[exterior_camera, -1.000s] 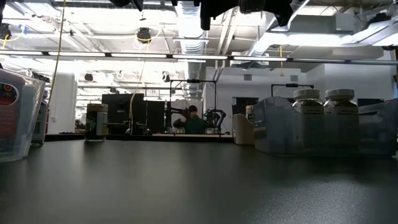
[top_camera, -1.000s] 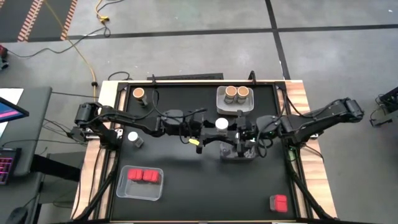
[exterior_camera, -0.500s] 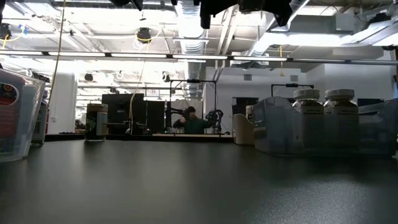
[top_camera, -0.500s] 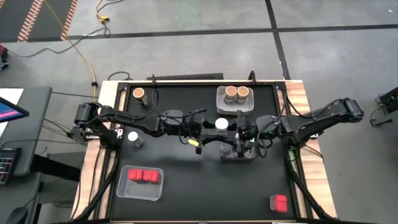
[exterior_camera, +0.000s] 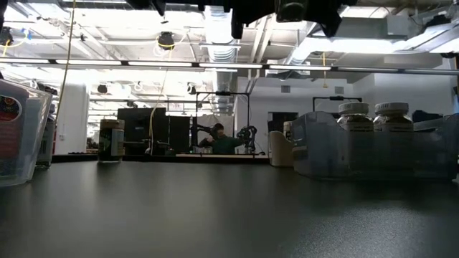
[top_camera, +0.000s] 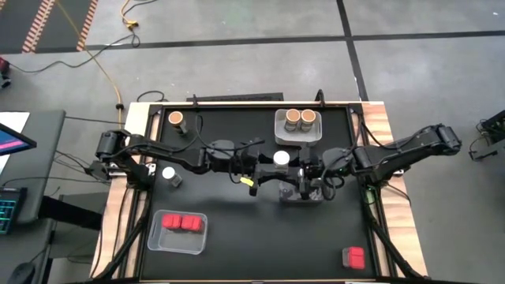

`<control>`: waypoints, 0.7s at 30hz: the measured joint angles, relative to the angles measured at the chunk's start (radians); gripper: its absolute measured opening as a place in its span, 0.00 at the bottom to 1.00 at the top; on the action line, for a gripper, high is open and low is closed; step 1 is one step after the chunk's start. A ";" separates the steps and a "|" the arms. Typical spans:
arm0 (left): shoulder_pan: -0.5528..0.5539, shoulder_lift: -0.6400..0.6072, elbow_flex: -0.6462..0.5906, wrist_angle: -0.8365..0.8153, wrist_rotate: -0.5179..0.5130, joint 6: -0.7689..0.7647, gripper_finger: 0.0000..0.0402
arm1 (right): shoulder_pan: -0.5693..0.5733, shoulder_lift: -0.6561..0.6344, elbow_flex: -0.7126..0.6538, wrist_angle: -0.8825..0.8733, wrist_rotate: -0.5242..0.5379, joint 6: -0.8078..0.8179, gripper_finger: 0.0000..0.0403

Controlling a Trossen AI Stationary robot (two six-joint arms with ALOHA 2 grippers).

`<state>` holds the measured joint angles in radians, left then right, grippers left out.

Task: Sort spices by type
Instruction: Put the top white spice bottle in the black bin

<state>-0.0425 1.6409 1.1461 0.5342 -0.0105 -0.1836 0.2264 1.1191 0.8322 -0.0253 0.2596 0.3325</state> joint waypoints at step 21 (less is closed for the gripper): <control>0.000 -0.003 -0.001 0.005 -0.002 0.004 0.51 | 0.008 -0.040 -0.004 -0.038 0.000 -0.042 0.64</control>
<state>-0.0425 1.6375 1.1454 0.5397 -0.0124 -0.1794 0.2348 1.0786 0.8280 -0.0631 0.2600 0.2909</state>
